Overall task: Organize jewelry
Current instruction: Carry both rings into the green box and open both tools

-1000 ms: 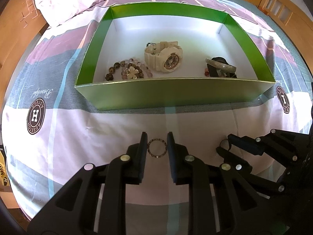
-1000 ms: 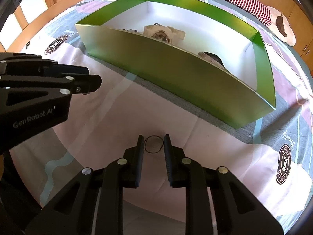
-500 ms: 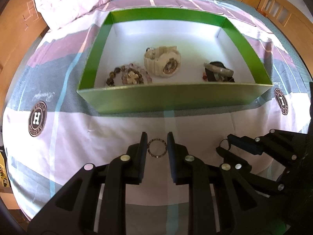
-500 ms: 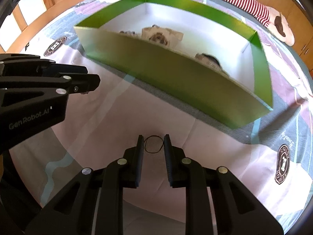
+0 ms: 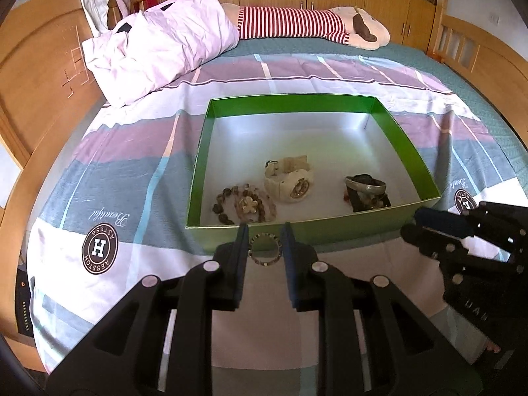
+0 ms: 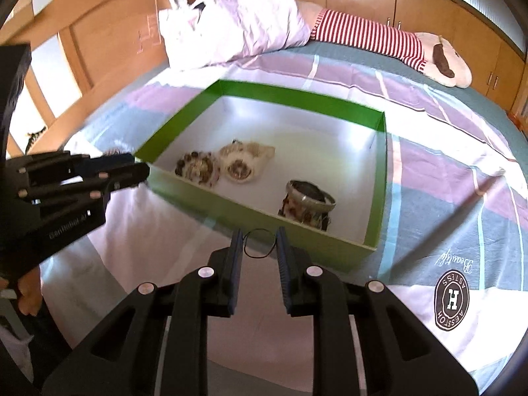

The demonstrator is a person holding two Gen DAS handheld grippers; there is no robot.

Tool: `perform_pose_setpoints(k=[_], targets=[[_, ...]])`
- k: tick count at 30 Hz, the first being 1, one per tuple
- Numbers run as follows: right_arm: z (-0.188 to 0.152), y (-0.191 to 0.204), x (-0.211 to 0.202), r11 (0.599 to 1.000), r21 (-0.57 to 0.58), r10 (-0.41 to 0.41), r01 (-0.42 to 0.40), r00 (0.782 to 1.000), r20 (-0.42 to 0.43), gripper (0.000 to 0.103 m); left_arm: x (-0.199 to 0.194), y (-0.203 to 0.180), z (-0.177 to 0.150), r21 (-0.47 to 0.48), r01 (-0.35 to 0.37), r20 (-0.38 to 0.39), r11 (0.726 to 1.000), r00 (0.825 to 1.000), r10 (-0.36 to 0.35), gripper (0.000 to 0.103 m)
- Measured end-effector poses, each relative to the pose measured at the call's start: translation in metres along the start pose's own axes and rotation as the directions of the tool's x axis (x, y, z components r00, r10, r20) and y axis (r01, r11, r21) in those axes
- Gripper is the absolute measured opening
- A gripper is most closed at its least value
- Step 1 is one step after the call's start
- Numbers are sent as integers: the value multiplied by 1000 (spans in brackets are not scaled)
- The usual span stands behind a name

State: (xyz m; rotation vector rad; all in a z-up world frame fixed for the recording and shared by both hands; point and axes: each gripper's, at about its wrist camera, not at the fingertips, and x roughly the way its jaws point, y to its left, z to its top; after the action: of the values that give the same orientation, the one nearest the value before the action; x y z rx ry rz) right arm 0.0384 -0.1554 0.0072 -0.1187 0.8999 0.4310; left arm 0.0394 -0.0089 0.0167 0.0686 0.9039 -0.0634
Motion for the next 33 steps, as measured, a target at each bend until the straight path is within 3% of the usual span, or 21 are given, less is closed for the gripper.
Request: perform_pose_setpoints(k=[12, 18, 23, 25, 27, 29, 31, 33], targets=[[8, -12, -6, 999, 54, -9, 6, 998, 56, 21, 2, 2, 3, -22, 26, 4, 999, 1000, -26, 20], [27, -26, 3, 990, 139, -5, -8, 995, 96, 21, 14, 17, 39, -87, 105, 28, 991, 994, -103, 20], [34, -37, 30, 980, 197, -12, 0, 998, 61, 21, 48, 29, 47, -126, 124, -35, 984, 991, -130, 20], [33, -40, 38, 978, 209, -24, 15, 999, 41, 33, 63, 32, 46, -140, 125, -66, 982, 989, -135, 22], [32, -41, 37, 975, 220, -30, 20, 999, 44, 54, 71, 38, 43, -184, 138, -83, 973, 984, -156, 37], [33, -44, 27, 972, 233, -30, 12, 997, 74, 61, 67, 40, 43, -209, 162, -71, 964, 981, -181, 40], [33, -46, 15, 970, 243, -35, 8, 994, 106, 69, 57, 38, 44, -190, 152, -43, 970, 986, -162, 49], [32, -48, 3, 966, 260, -52, 15, 989, 138, 86, 42, 33, 44, -159, 101, 9, 982, 995, -101, 75]])
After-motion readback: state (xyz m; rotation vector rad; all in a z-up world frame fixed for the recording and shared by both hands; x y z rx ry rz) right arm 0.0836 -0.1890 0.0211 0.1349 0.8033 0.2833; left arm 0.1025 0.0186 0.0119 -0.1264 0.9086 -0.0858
